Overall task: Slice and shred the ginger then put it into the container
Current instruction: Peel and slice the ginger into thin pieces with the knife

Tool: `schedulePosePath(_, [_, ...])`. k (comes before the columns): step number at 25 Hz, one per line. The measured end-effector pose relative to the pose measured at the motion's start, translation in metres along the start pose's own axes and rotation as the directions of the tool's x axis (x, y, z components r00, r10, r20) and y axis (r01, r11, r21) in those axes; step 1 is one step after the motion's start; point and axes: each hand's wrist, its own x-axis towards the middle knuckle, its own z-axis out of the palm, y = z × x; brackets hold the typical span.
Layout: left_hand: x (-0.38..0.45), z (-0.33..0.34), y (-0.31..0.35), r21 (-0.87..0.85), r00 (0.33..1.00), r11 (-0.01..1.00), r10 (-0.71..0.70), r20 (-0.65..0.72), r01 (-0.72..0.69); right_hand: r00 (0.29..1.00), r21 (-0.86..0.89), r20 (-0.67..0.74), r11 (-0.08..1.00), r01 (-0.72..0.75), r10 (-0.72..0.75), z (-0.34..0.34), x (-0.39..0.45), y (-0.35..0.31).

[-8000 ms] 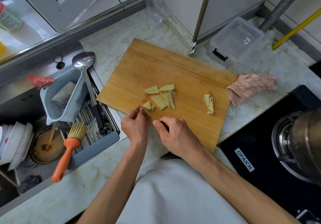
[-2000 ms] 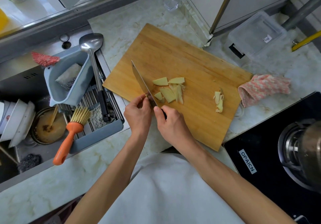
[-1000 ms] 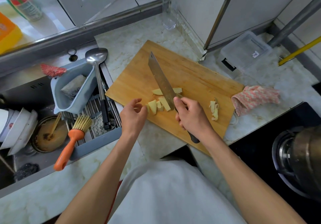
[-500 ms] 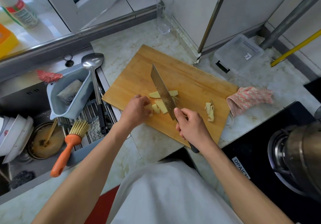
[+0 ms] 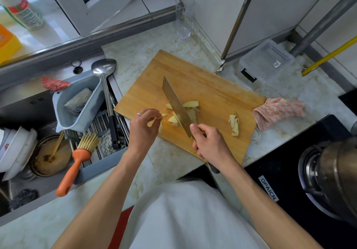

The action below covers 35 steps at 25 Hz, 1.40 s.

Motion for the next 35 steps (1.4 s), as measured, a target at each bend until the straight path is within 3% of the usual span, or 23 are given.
schedulePosePath(3, [0.005,-0.006,-0.003,-0.004,0.996,1.0,-0.027,0.083,0.027,1.0,-0.008,0.013,1.0,0.01,-0.01,0.003,0.001,0.0])
schedulePosePath(7, [0.013,-0.013,0.006,-0.016,0.959,0.984,-0.169,0.227,0.177,0.999,-0.031,0.05,0.999,0.017,-0.015,0.005,0.006,-0.003])
schedulePosePath(11, [0.008,-0.001,0.021,-0.234,0.878,0.846,-0.468,0.104,0.479,0.997,-0.05,0.072,0.998,0.022,-0.018,0.022,0.005,-0.006])
schedulePosePath(14, [-0.001,0.013,0.033,-0.254,0.816,0.796,-0.577,-0.045,0.549,0.999,-0.063,0.03,0.997,0.044,-0.042,0.036,0.004,-0.008])
schedulePosePath(16, [-0.003,0.02,0.037,-0.252,0.789,0.781,-0.608,-0.094,0.572,0.998,-0.084,0.014,0.995,0.054,-0.053,0.041,0.005,-0.009])
schedulePosePath(20, [0.003,0.021,0.041,-0.217,0.74,0.723,-0.673,-0.006,0.656,0.999,-0.117,-0.01,0.992,0.041,-0.042,0.041,0.006,-0.007])
schedulePosePath(25, [0.003,0.023,0.042,-0.114,0.74,0.735,-0.673,-0.004,0.668,1.0,-0.09,0.005,0.996,0.019,-0.019,0.041,0.003,-0.004])
schedulePosePath(35, [0.001,0.024,0.041,-0.105,0.737,0.734,-0.676,-0.016,0.671,1.0,-0.02,-0.009,1.0,0.008,-0.008,0.032,-0.011,-0.002])
